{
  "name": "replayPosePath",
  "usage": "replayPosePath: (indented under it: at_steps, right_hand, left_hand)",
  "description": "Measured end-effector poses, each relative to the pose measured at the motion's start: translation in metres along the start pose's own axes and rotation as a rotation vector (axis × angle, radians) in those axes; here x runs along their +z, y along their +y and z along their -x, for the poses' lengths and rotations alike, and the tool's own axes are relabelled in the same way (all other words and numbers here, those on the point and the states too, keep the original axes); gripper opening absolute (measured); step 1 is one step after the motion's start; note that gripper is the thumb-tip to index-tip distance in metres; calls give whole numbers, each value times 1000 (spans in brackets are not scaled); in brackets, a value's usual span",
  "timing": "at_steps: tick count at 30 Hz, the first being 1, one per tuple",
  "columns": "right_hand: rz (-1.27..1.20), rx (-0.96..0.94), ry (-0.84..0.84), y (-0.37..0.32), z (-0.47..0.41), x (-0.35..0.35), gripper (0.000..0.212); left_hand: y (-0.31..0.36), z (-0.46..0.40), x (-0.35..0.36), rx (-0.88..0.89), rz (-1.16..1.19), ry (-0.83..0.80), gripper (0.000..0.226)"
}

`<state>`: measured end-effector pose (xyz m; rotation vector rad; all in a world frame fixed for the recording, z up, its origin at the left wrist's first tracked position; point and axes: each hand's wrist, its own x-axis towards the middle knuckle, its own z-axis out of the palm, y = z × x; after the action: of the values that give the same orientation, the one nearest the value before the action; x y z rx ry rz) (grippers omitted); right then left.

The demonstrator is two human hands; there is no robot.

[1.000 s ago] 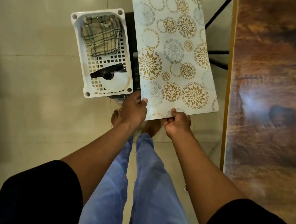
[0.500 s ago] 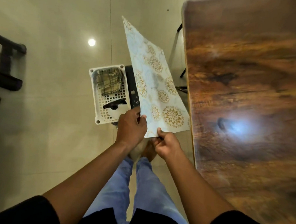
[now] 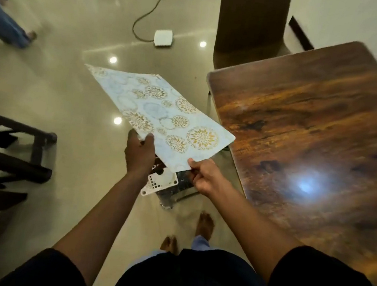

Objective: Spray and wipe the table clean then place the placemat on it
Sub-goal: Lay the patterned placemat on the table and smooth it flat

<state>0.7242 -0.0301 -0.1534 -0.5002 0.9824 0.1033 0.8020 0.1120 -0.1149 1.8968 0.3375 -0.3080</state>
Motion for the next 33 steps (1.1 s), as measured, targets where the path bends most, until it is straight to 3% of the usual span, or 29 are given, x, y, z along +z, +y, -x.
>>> replayPosePath:
  at_steps: [2,3,7,11,19,23,27,33]
  right_hand:
    - [26,-63,-38,3,12,8,45]
    - [38,-92,-44,4,18,12,45]
    - [98,-197,-18,14,41,16,34]
    - [96,-280,14,23,58,2,48]
    - [-89,-495,379,6,104,-93,64]
    - [82,-636,641,4,144,-150,56]
    - [396,-644,706,9,166,-192,45]
    - [126,-643,779,12,199,-258,20]
  left_hand:
    - [-1,-7,-17,-20,39,-29,74]
    - [-3,-10,-24,-18,70,-44,79]
    - [-6,-8,-52,80,248,-144,60]
    - [-13,-7,-67,91,366,-298,49]
    - [-35,6,-61,93,278,-653,51]
    - [-52,20,-44,14,224,-875,47]
    - [-61,43,-21,-35,189,-1055,50]
    - [-61,86,34,-85,104,-1219,45]
